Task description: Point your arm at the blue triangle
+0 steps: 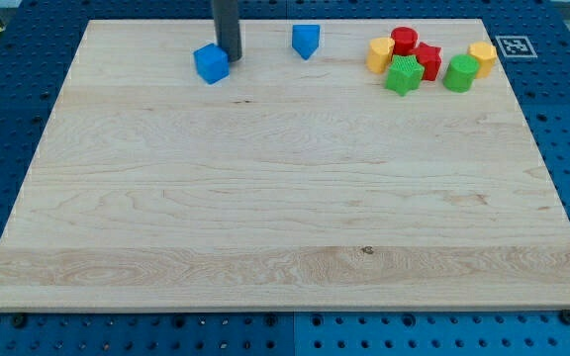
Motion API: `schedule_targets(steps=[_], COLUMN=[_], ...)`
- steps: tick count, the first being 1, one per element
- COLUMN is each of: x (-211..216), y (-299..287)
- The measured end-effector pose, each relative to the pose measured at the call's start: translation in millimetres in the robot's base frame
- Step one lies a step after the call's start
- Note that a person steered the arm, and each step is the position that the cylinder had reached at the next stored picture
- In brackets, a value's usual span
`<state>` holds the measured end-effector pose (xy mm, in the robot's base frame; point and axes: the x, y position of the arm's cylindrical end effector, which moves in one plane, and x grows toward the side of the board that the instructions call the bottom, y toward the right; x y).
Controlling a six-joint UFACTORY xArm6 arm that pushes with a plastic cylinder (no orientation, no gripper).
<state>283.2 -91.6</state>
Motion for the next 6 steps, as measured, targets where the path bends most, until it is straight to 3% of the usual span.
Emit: schedule_targets(steps=[1, 2, 4, 6], x=[21.3, 21.3, -48.2, -88.1], y=[-36.4, -36.7, -1.0, 74.0])
